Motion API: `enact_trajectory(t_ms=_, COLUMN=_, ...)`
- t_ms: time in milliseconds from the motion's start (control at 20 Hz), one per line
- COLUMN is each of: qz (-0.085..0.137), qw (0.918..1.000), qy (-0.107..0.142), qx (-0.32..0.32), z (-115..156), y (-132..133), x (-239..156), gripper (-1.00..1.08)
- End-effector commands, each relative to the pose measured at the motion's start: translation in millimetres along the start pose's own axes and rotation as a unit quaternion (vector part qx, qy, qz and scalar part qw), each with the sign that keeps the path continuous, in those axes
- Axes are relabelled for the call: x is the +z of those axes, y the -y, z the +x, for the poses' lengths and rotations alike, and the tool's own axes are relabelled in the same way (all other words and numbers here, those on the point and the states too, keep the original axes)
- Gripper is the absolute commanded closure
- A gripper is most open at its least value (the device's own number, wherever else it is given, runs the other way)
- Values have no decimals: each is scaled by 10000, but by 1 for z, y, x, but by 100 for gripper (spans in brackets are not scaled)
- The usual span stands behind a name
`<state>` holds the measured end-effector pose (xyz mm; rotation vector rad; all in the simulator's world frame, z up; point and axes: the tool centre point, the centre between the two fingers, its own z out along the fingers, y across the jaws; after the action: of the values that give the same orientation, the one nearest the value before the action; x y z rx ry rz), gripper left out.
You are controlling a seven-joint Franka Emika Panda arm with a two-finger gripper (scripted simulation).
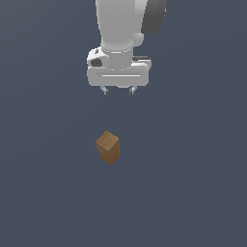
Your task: Pick up the object and move it to a goal position.
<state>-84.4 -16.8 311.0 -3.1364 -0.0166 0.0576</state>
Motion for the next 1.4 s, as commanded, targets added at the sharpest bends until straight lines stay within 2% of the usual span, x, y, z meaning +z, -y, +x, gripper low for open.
enact_trajectory(t_ms=0, qz=0, qw=10000, qy=0, qx=0, z=0, y=0, x=0, gripper=-92)
enact_trajectory(t_ms=400, qz=-113, qw=9999, qy=23, qx=69, z=-5, y=-4, x=-9, gripper=-92)
enact_trajectory(t_ms=750, qz=-103, qw=9998, qy=17, qx=140, z=-1, y=-5, x=-7, gripper=-92)
enact_trajectory(t_ms=1100, qz=-57, qw=9984, qy=-11, qx=555, z=19, y=-10, x=6, gripper=-92)
enact_trajectory(t_ms=1350, qz=-11, qw=9941, qy=-44, qx=1083, z=44, y=-17, x=24, gripper=-92)
